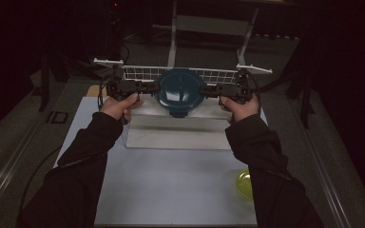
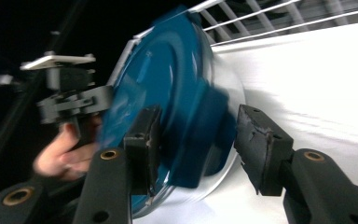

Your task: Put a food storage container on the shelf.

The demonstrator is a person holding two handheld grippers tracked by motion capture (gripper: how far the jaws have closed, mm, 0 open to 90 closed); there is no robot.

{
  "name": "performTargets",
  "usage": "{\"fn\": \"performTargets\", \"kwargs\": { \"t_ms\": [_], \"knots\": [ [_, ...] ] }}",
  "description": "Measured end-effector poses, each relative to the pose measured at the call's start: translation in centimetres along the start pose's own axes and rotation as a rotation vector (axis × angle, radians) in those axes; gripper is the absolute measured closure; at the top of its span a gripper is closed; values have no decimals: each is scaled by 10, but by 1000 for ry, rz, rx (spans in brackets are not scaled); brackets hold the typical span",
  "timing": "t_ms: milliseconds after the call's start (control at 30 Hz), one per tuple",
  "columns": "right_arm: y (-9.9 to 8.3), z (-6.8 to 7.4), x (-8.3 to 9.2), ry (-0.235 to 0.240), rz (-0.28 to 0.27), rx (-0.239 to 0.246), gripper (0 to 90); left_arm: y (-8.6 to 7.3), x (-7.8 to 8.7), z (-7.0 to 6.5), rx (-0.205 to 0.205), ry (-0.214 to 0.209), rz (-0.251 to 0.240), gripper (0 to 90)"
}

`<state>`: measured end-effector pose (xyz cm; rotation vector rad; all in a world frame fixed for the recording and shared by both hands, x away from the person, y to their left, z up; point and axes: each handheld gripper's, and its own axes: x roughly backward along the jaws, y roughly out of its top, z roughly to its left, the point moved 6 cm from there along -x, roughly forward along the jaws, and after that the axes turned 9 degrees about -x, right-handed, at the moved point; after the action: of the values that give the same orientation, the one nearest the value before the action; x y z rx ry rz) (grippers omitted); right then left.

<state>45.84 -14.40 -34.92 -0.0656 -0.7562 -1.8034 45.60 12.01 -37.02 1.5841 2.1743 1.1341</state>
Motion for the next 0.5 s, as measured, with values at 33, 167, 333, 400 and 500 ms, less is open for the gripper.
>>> {"fn": "performTargets", "kwargs": {
  "t_ms": [33, 167, 333, 400, 500],
  "knots": [
    [1, -3, -1, -39, -7, 11, 522, 0, -1, 1, 6, -5, -11, 491],
    [4, -6, -2, -27, -23, 5, 575, 1, -1, -3, -45, 47, -8, 503],
    [5, -2, -1, -65, -28, 46, 576, 3, 0, -9, -100, 100, -19, 471],
    [5, 0, -1, -66, -35, 57, 567, 4, 2, -11, -116, 112, -24, 457],
    [5, 3, 0, -82, -39, 86, 540, 5, 5, -16, -145, 116, -26, 409]
  ]
}}
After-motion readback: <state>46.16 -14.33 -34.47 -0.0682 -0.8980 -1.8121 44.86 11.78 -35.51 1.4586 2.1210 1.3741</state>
